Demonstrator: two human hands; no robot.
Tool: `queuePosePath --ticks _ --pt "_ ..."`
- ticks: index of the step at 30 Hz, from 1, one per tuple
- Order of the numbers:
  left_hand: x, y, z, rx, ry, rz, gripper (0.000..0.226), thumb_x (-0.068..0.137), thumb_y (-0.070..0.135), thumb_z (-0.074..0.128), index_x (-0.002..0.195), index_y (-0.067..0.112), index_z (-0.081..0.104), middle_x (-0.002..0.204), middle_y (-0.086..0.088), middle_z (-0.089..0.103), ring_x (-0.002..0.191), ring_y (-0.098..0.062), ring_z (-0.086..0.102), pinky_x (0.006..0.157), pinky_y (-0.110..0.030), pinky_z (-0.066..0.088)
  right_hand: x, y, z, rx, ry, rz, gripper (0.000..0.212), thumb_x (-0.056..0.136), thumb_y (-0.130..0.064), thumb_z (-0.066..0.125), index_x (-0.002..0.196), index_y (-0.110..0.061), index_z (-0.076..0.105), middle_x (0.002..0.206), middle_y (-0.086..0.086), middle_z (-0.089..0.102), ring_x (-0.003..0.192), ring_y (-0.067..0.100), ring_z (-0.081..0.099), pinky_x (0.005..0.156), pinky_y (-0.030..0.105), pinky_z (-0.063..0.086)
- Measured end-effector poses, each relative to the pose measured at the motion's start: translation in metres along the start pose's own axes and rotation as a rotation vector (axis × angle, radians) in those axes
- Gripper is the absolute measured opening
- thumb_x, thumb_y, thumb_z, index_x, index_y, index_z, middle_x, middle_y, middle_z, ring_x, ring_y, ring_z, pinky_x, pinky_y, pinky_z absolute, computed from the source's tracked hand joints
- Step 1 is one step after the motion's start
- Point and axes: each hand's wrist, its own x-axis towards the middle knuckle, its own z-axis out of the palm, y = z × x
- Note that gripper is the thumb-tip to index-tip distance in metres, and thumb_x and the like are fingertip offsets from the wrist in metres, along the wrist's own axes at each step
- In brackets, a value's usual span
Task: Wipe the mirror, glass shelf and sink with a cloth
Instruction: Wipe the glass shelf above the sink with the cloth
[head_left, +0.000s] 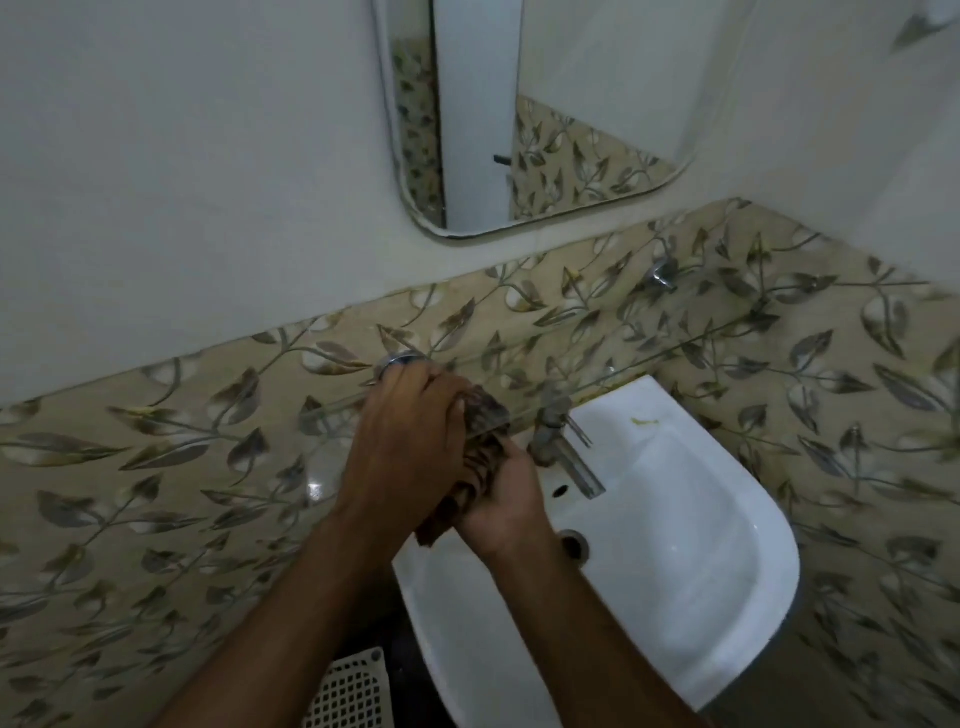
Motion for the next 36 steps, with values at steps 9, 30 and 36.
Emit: queuePosePath --ticks 9,30,36 --pt "0.023 0.031 0.025 -0.033 -0.021 0.127 0.025 0.095 0.018 0.049 0.102 0.01 0.071 0.096 -0.008 0.064 0.09 -0.027 0.058 0.077 -0.045 0.05 0.018 -0.17 -0.008 0.052 0.2 -0.472 0.045 0.105 -0.026 0.025 0.123 0.0 0.056 0.147 0.023 0.043 0.136 0.037 0.04 0.112 0.048 0.032" --pt "0.057 0.067 0.061 -0.023 -0.084 0.164 0.043 0.092 0.03 0.038 0.106 0.009 0.074 0.101 -0.004 0.067 0.089 -0.022 0.06 0.075 -0.037 0.054 0.042 -0.309 -0.025 0.028 0.328 -0.542 0.049 0.102 -0.024 0.021 0.123 -0.001 0.059 0.13 0.023 0.057 0.119 0.04 0.054 0.106 0.054 0.037" --pt "0.044 0.043 0.043 0.018 -0.025 0.069 0.04 0.092 0.028 0.041 0.107 0.012 0.074 0.103 -0.006 0.068 0.095 -0.026 0.059 0.081 -0.04 0.051 0.046 -0.295 -0.027 0.089 0.224 -0.621 0.046 0.103 -0.027 0.024 0.131 -0.008 0.056 0.137 0.022 0.053 0.115 0.035 0.055 0.106 0.05 0.039"
